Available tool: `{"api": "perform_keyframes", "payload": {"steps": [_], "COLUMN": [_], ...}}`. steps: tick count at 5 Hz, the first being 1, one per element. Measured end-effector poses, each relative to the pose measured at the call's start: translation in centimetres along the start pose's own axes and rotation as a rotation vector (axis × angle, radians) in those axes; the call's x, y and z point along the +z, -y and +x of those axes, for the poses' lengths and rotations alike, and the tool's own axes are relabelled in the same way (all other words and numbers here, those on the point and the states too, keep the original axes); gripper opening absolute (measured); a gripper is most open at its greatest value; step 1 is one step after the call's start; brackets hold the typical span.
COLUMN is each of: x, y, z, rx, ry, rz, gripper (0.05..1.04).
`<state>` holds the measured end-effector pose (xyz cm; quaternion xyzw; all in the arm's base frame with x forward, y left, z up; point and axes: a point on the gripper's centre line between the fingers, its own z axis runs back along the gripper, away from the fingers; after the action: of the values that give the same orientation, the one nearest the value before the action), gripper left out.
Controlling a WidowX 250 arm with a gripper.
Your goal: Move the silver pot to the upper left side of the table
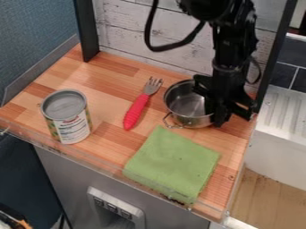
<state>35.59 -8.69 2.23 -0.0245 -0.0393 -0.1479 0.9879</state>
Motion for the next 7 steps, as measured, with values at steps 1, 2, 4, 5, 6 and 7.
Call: {"api": "perform_keyframes", "payload": {"steps": [1, 2, 4, 5, 6, 7], "x": [1.9, 5.9, 7.4, 5.2, 3.4, 1.8], "y": [0.1, -1.8, -9.8, -13.4, -16.3, -17.8], "z": [0.2, -0.6, -3.3, -3.6, -4.4, -4.9], "rx": [0.006, 0.041, 0.206, 0.253, 0.298, 0.328], "ry": [0.034, 0.095, 0.12, 0.078, 0.041, -0.003], "rz": [-0.02, -0.016, 0.028, 0.051, 0.071, 0.082], "gripper": [0.08, 0.079, 0.079, 0.079, 0.079, 0.079]}}
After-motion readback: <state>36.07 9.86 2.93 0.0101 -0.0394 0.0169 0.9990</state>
